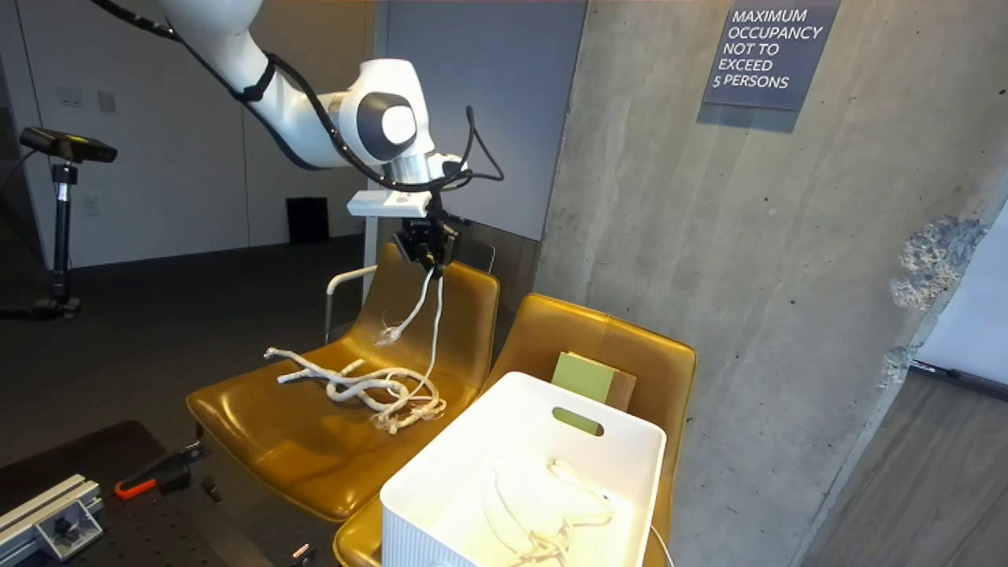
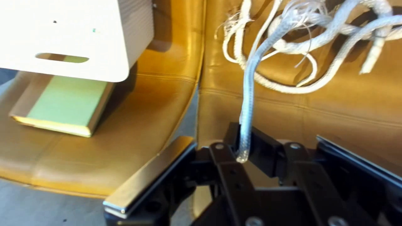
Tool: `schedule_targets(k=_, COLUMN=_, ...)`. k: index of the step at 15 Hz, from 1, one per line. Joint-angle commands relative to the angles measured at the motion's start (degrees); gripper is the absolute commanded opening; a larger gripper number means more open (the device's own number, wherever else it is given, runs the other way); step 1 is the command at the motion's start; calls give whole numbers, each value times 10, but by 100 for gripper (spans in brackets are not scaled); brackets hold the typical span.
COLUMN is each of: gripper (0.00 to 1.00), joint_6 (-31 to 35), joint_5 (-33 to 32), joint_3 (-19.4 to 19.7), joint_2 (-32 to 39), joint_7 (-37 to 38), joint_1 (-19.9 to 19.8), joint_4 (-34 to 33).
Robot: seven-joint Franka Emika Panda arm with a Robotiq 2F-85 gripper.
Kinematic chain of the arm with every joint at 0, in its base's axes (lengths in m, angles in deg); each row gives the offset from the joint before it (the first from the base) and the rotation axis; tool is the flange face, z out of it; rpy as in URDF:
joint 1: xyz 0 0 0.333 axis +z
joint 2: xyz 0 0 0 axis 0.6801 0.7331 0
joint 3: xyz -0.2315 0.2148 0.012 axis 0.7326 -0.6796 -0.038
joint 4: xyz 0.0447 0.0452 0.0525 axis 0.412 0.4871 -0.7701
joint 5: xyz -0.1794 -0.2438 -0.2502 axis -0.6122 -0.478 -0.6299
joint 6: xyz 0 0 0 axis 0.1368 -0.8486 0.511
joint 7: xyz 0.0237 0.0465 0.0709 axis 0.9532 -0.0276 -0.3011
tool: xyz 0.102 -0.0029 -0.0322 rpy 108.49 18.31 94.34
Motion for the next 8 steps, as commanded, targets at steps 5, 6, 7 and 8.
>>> schedule_targets(k=5, gripper=2, joint_6=-91, joint_5=33, joint_3=6, joint_2=-47, joint_7=-62, joint_1=-125, joint_4=-111)
schedule_targets(k=6, gripper=2, joint_6=-97, joint_5=38, joint_3=9, joint_2=-49, joint_7=-68, joint_1=-138, joint_4=-122)
schedule_targets(k=7, gripper=2, joint_6=-103, joint_5=41, joint_3=12, joint_2=-50, joint_7=-73, joint_1=-150, joint_4=-132)
schedule_targets(k=8, gripper=2, joint_6=-107, joint_5=46, joint_3=15, joint_2=-49, joint_7=-78, joint_1=-161, joint_4=-144)
